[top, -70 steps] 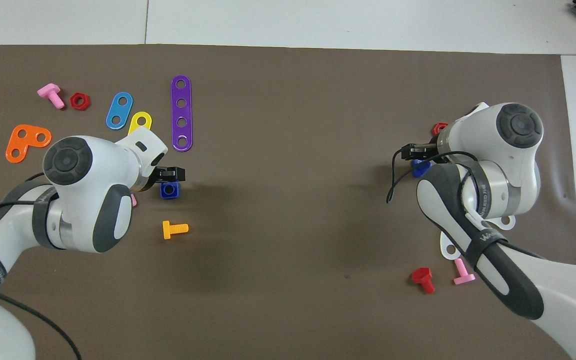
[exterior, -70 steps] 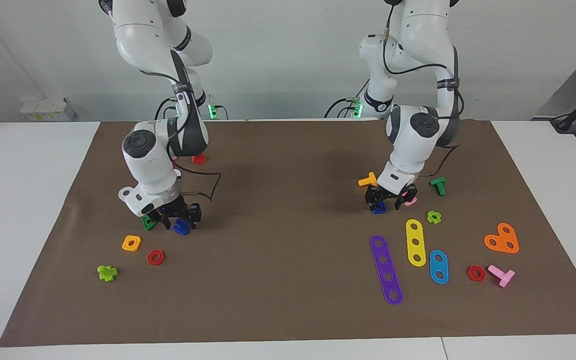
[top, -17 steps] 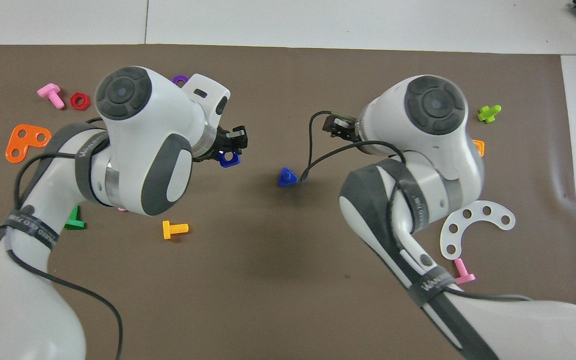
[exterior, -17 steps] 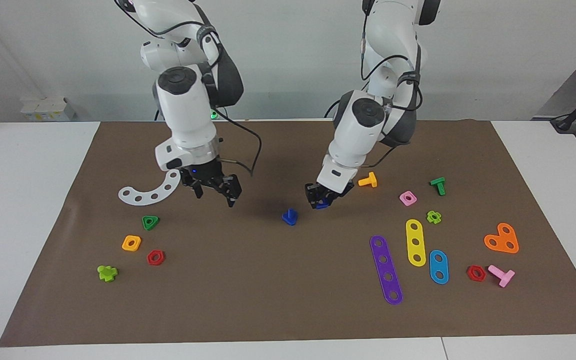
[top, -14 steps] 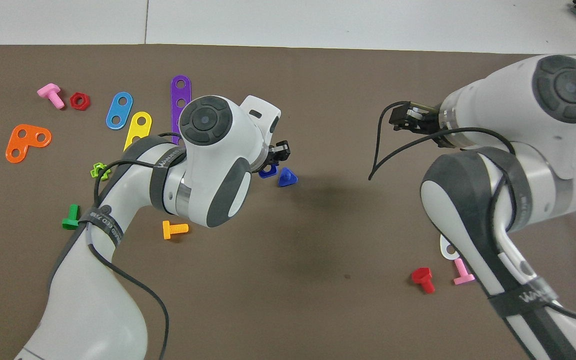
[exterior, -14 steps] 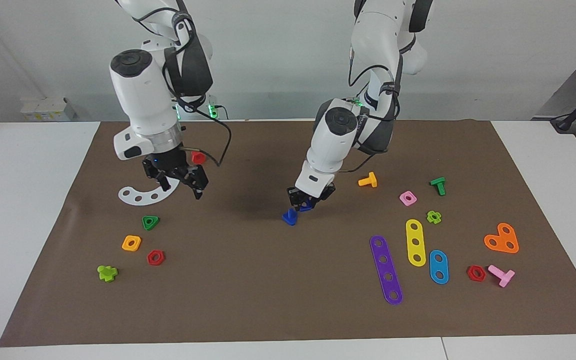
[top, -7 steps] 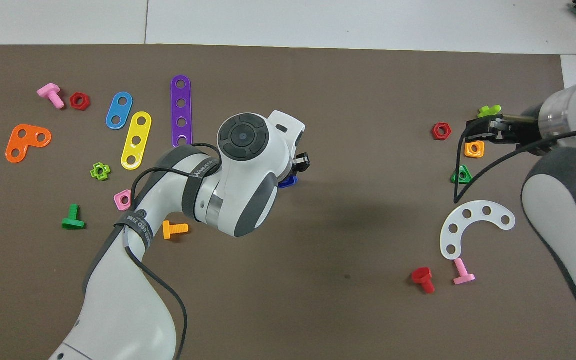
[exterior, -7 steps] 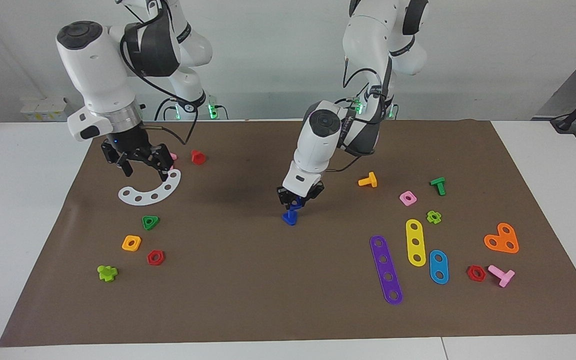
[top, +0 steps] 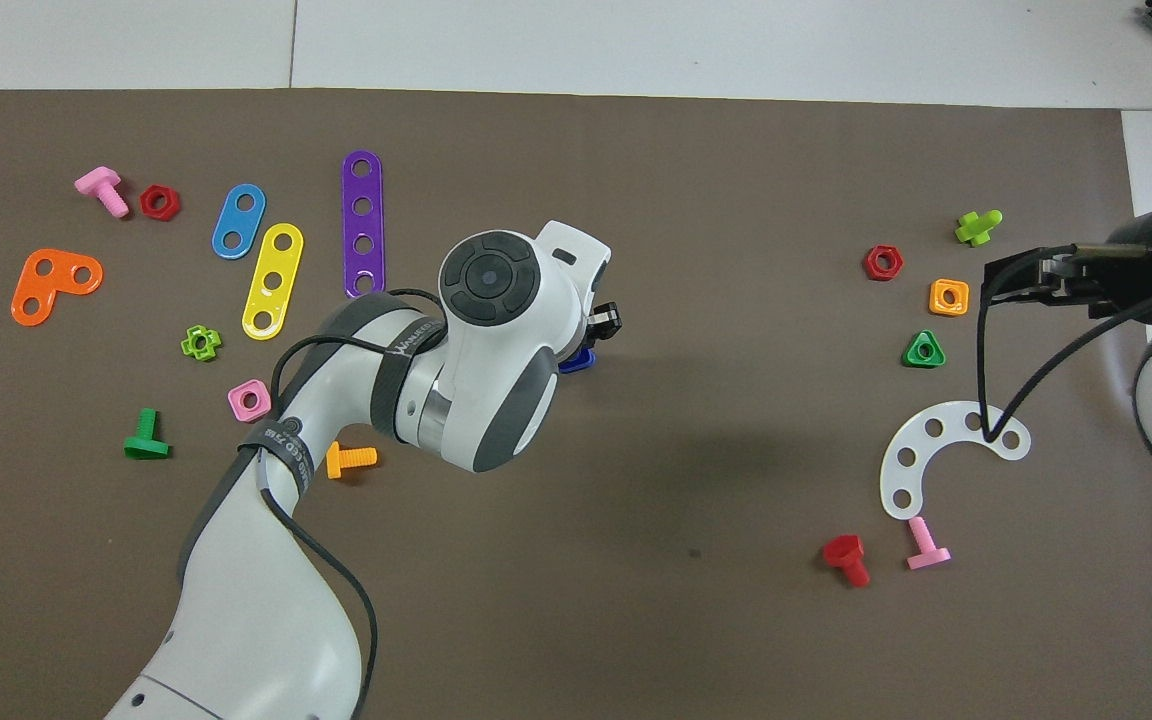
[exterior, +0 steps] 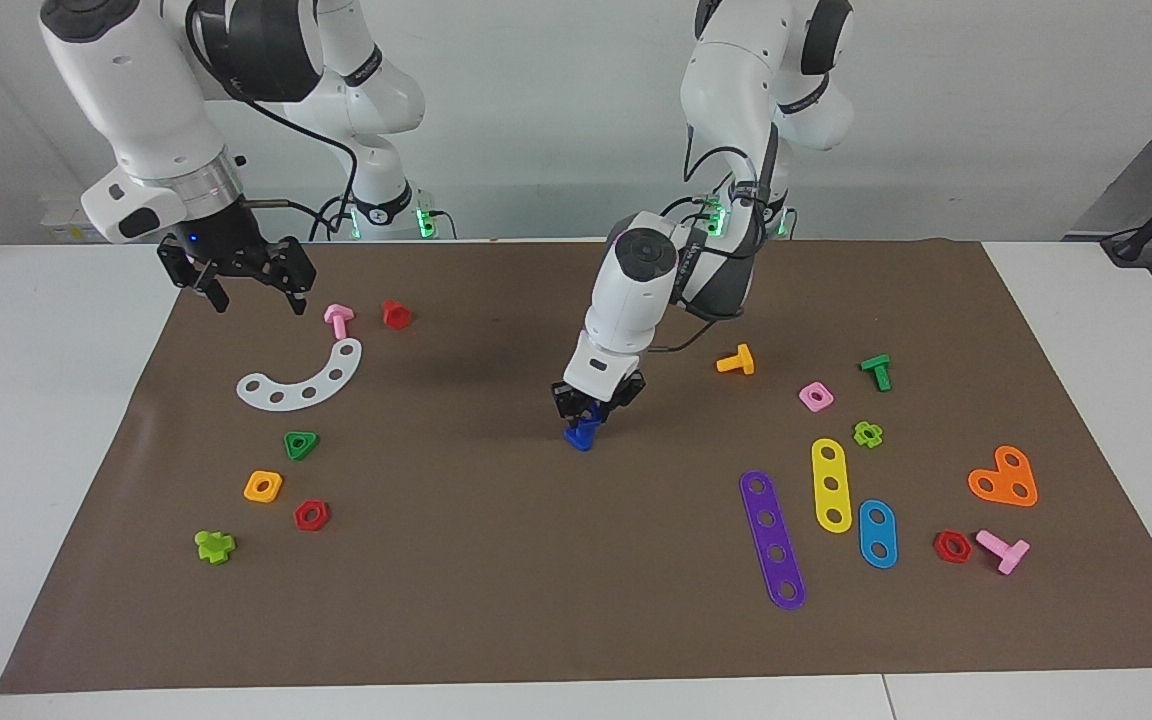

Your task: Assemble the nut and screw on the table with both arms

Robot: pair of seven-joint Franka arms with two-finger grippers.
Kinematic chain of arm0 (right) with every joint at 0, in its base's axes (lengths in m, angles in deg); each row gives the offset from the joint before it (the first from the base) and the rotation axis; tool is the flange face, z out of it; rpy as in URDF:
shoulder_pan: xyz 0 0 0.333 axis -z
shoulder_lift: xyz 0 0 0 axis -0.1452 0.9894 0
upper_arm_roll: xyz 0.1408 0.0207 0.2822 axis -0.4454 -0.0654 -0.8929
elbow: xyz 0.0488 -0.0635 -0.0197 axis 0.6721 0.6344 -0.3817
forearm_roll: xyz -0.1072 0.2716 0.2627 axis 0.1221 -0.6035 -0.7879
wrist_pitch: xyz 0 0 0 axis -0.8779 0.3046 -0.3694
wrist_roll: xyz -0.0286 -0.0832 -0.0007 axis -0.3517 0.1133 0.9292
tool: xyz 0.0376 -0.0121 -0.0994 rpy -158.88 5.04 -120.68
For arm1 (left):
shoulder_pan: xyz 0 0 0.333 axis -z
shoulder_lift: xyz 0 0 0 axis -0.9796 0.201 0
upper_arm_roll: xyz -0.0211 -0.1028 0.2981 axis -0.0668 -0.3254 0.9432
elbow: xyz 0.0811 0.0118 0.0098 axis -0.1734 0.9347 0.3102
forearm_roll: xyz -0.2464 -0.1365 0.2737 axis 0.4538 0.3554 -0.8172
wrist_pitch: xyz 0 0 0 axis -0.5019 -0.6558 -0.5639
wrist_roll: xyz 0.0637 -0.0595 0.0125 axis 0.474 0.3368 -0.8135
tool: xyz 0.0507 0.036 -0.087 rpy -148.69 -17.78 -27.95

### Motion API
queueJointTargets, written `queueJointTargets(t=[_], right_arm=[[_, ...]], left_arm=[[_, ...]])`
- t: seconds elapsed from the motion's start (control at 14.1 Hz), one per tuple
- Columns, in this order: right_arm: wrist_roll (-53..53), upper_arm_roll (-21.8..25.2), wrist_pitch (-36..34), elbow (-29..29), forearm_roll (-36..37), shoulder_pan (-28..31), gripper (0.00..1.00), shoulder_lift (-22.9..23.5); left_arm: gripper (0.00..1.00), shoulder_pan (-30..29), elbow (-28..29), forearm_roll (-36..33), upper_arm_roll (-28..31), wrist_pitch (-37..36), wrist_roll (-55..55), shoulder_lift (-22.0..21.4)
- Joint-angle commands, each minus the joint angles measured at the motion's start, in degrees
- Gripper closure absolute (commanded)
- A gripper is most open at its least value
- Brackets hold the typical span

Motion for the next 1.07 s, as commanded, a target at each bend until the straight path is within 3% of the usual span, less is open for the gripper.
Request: queueJointTargets(t=[0.0, 0.64, 0.71, 0.78, 0.85, 0.99], right_arm=[[2.9, -0.6, -3.2, -1.2, -1.7, 0.4, 0.00, 0.0], [2.5, -0.9, -2.9, -0.2, -1.7, 0.2, 0.00, -0.9], [2.5, -0.9, -2.9, -0.2, -1.7, 0.2, 0.00, -0.9], [2.5, -0.9, -2.9, -0.2, -1.7, 0.2, 0.00, -0.9], [2.5, -0.9, -2.9, -0.2, -1.7, 0.2, 0.00, -0.9], [2.5, -0.9, -2.9, -0.2, -1.7, 0.1, 0.00, -0.9]], left_arm=[[1.00, 1.6, 2.8, 0.4, 0.9, 3.7, -0.6, -0.2], [1.00, 2.4, 5.2, -0.5, 0.9, 4.6, -0.4, -0.4], [0.62, 2.3, 5.1, -0.6, 0.9, 4.6, -0.3, -0.4], [0.10, 2.3, 5.0, -1.4, 0.9, 4.7, -0.2, -0.4], [0.00, 2.4, 4.9, -4.1, 0.9, 4.5, -0.1, -0.5], [0.00, 2.3, 3.8, -4.9, 0.8, 3.3, 0.0, -0.5]])
